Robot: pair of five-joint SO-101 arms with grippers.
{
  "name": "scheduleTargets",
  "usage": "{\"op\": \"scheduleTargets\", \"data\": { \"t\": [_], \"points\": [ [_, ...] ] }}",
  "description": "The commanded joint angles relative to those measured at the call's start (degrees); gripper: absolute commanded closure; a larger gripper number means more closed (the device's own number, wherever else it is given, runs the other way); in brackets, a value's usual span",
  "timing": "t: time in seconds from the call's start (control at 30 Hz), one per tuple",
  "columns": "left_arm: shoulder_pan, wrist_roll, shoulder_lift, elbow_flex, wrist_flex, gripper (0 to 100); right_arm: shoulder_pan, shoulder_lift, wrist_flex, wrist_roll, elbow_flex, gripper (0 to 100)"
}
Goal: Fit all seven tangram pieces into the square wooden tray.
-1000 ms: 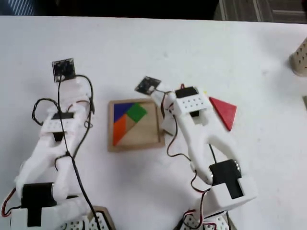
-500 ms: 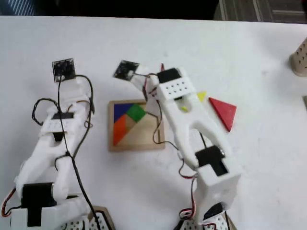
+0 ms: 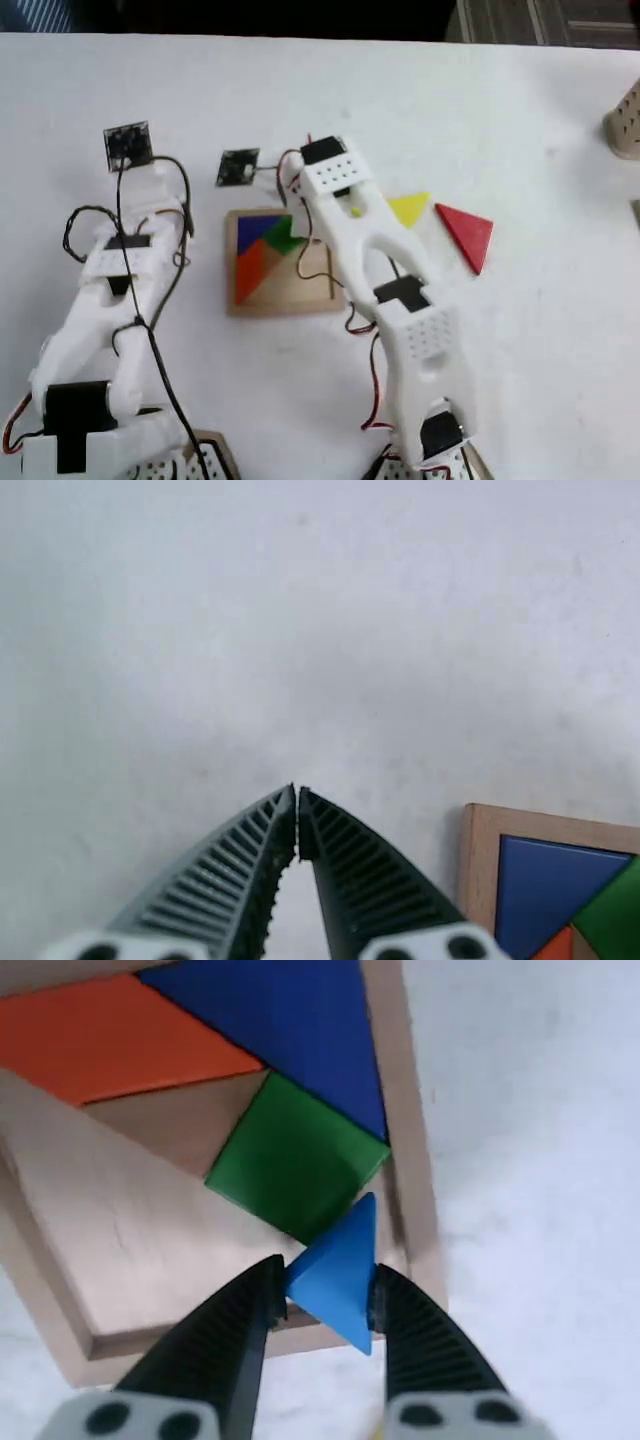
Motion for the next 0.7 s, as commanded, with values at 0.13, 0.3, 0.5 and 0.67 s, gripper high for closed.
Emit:
{"op": "scheduleTargets", "data": {
  "t": [0.13, 0.3, 0.5, 0.67],
  "points": [
    [-0.75, -0.44, -0.22, -0.62, -1.58, 97, -0.13, 1.19, 5.05, 1.67, -7.56, 80.3],
    [-0.75, -0.44, -0.22, -0.53, -1.58, 97, -0.4, 1.36, 5.41, 1.49, -9.41, 78.6],
    [-0.75, -0.44, -0.22, -0.53, -1.58, 97, 1.1, -0.48, 5.49, -8.18, -13.71, 78.8],
    [-0.75, -0.44, -0.22, -0.53, -1.58, 97, 3.82, -3.56, 5.49, -21.27, -14.95, 95.9]
  ]
}}
